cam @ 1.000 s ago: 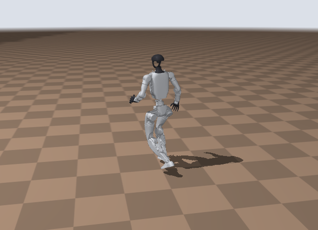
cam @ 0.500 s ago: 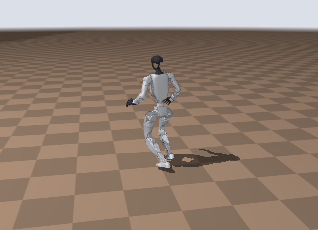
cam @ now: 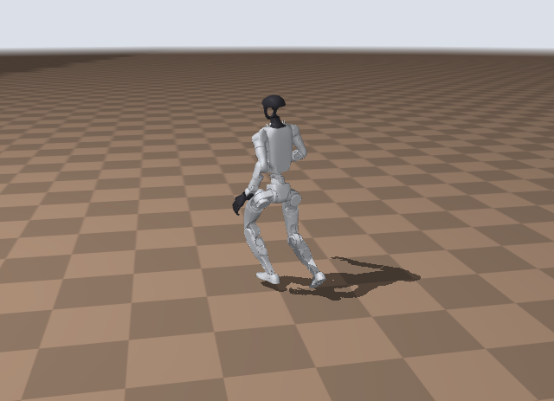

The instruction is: Sport exercise

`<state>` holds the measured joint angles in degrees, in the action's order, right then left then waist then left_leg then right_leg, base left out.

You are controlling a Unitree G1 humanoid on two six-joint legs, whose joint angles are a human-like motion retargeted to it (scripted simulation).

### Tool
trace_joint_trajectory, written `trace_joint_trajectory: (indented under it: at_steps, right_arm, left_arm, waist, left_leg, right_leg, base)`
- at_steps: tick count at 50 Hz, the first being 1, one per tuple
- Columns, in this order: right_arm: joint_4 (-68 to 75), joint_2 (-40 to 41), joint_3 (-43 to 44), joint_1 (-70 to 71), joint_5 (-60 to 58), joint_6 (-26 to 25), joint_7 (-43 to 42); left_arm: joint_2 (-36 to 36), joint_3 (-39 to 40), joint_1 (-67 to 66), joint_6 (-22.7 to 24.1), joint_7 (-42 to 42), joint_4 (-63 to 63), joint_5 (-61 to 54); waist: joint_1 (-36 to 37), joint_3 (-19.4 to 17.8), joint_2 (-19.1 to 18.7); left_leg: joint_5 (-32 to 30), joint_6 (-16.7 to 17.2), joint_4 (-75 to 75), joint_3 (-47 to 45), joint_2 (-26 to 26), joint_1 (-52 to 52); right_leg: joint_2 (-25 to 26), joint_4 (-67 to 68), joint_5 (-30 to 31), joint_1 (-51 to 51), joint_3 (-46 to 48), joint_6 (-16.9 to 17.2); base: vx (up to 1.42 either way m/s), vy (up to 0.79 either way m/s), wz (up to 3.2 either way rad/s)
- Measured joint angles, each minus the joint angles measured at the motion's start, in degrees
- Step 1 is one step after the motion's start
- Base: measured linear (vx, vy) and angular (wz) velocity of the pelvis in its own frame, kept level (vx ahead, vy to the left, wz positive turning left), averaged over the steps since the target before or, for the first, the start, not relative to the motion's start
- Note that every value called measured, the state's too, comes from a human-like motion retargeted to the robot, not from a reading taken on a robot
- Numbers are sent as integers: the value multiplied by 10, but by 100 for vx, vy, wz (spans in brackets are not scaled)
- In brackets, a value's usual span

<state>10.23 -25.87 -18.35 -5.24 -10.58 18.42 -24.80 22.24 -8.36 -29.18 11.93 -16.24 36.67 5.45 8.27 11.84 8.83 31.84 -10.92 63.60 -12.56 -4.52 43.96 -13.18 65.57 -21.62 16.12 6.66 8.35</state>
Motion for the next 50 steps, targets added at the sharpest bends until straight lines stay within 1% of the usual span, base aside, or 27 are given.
trace_joint_trajectory:
  at_steps: [2,3,5,7,10,12,15,17,20,23,25,27,30,32,33,35,37,38,40,42,44,45,47,50]
  right_arm:
    - [1,0,2,3,-15,-5,-2]
    - [7,1,2,4,-22,-10,-4]
    - [23,5,0,5,-29,-18,-8]
    - [48,7,-3,8,-28,-21,-14]
    - [75,-2,-9,-5,-22,-18,-19]
    - [84,-14,-12,-23,-17,-14,-18]
    - [101,-30,-11,-54,-12,-9,-13]
    - [118,-35,-7,-77,-9,-12,-10]
    - [144,-36,6,-115,-5,-19,-11]
    - [160,-33,18,-139,-2,-27,-25]
    - [167,-31,20,-146,-1,-32,-36]
    - [172,-30,22,-135,-3,-38,-49]
    - [180,-31,19,-87,-13,-50,-65]
    - [186,-30,14,-37,-21,-57,-70]
    - [189,-30,12,-7,-23,-60,-72]
    - [182,-27,6,43,-21,-62,-71]
    - [150,-23,1,69,-9,-57,-67]
    - [131,-21,-1,76,-3,-53,-65]
    - [93,-16,-6,80,11,-43,-56]
    - [62,-12,-15,80,22,-31,-41]
    - [37,-10,-24,80,25,-20,-23]
    - [25,-10,-27,81,25,-15,-15]
    - [7,-9,-32,83,23,-9,-3]
    - [-5,-6,-35,77,14,-7,4]
  left_arm:
    - [-1,11,10,-6,-8,19,1]
    - [0,14,20,-9,-14,29,3]
    - [4,14,47,-12,-30,41,12]
    - [6,10,88,-11,-50,35,15]
    - [10,-2,136,-3,-77,-18,10]
    - [15,-11,157,4,-86,-72,5]
    - [25,-23,187,13,-85,-150,-3]
    - [31,-35,209,25,-80,-190,-10]
    - [37,-57,242,45,-68,-239,-22]
    - [38,-75,263,55,-57,-278,-34]
    - [36,-84,268,57,-51,-295,-40]
    - [35,-92,270,47,-42,-301,-47]
    - [32,-96,266,22,-31,-287,-46]
    - [31,-95,254,3,-27,-263,-35]
    - [31,-92,247,-5,-25,-249,-30]
    - [32,-80,219,-11,-19,-227,-25]
    - [38,-64,170,-8,-11,-217,-26]
    - [42,-56,143,-4,-6,-214,-28]
    - [47,-43,90,5,3,-206,-34]
    - [46,-33,44,13,13,-193,-42]
    - [44,-26,4,16,22,-179,-52]
    - [42,-23,-14,15,25,-172,-57]
    - [36,-16,-42,13,29,-163,-64]
    - [29,-10,-67,10,26,-153,-62]
  waist:
    - [-2,-5,1]
    - [-4,-9,2]
    - [-12,-18,6]
    - [-21,-26,11]
    - [-47,-28,10]
    - [-70,-23,2]
    - [-104,-15,-15]
    - [-120,-9,-28]
    - [-130,-2,-53]
    - [-126,-3,-77]
    - [-122,-6,-84]
    - [-112,-14,-89]
    - [-91,-32,-88]
    - [-74,-44,-81]
    - [-65,-49,-76]
    - [-50,-51,-61]
    - [-35,-47,-43]
    - [-28,-43,-34]
    - [-15,-32,-15]
    - [-9,-19,0]
    - [-10,-7,13]
    - [-11,-2,18]
    - [-14,2,24]
    - [-20,5,29]
  left_leg:
    - [56,-28,52,3,-11,8]
    - [83,-38,76,4,-14,8]
    - [129,-41,110,11,-15,1]
    - [153,-41,104,11,-18,-21]
    - [149,-41,42,7,-32,-83]
    - [123,-31,-20,7,-37,-136]
    - [56,22,-107,16,-22,-213]
    - [-1,59,-135,23,-3,-250]
    - [-80,102,-123,35,37,-285]
    - [-126,112,-34,46,85,-293]
    - [-136,100,50,47,113,-291]
    - [-122,79,145,47,148,-278]
    - [-64,29,279,45,198,-240]
    - [-12,-5,335,42,215,-199]
    - [11,-20,348,41,215,-174]
    - [48,-39,335,33,195,-124]
    - [59,-39,270,19,159,-86]
    - [57,-36,224,9,138,-74]
    - [42,-18,113,-8,96,-59]
    - [10,5,-5,-21,54,-55]
    - [-23,21,-106,-32,13,-58]
    - [-34,26,-148,-35,-5,-62]
    - [-31,17,-175,-37,-31,-68]
    - [19,-21,-123,-31,-52,-66]
  right_leg:
    - [-21,48,-44,-8,5,-12]
    - [-31,78,-56,-8,6,-18]
    - [-49,149,-54,9,7,-32]
    - [-64,206,-39,51,1,-49]
    - [-72,243,-46,124,-6,-68]
    - [-62,225,-62,166,1,-70]
    - [-24,146,-72,211,21,-63]
    - [14,66,-64,228,28,-51]
    - [82,-61,-39,237,29,-33]
    - [138,-117,-23,233,24,-38]
    - [158,-95,-38,233,21,-57]
    - [172,-54,-73,226,22,-87]
    - [184,7,-142,213,23,-124]
    - [185,26,-178,199,19,-132]
    - [182,28,-189,190,15,-131]
    - [173,17,-192,169,4,-120]
    - [160,-10,-163,140,-11,-96]
    - [152,-26,-139,124,-19,-80]
    - [131,-56,-79,96,-30,-44]
    - [102,-66,-14,77,-34,-9]
    - [65,-48,33,65,-33,14]
    - [47,-32,50,59,-31,21]
    - [9,16,69,49,-27,26]
    - [-46,106,74,43,-20,19]
  base:
    - [0,0,0]
    - [0,0,0]
    - [-1,-7,-16]
    - [0,-1,-25]
    - [4,9,-20]
    - [7,7,-1]
    - [8,-5,17]
    - [7,-9,22]
    - [4,-9,7]
    - [-2,-7,-3]
    - [-6,-6,-2]
    - [-6,-7,-2]
    - [-6,-7,1]
    - [-3,-2,2]
    - [0,0,0]
    - [0,0,0]
    - [3,8,-2]
    - [6,10,-4]
    - [7,10,1]
    - [7,9,16]
    - [6,8,24]
    - [4,8,17]
    - [2,6,5]
    - [0,0,0]
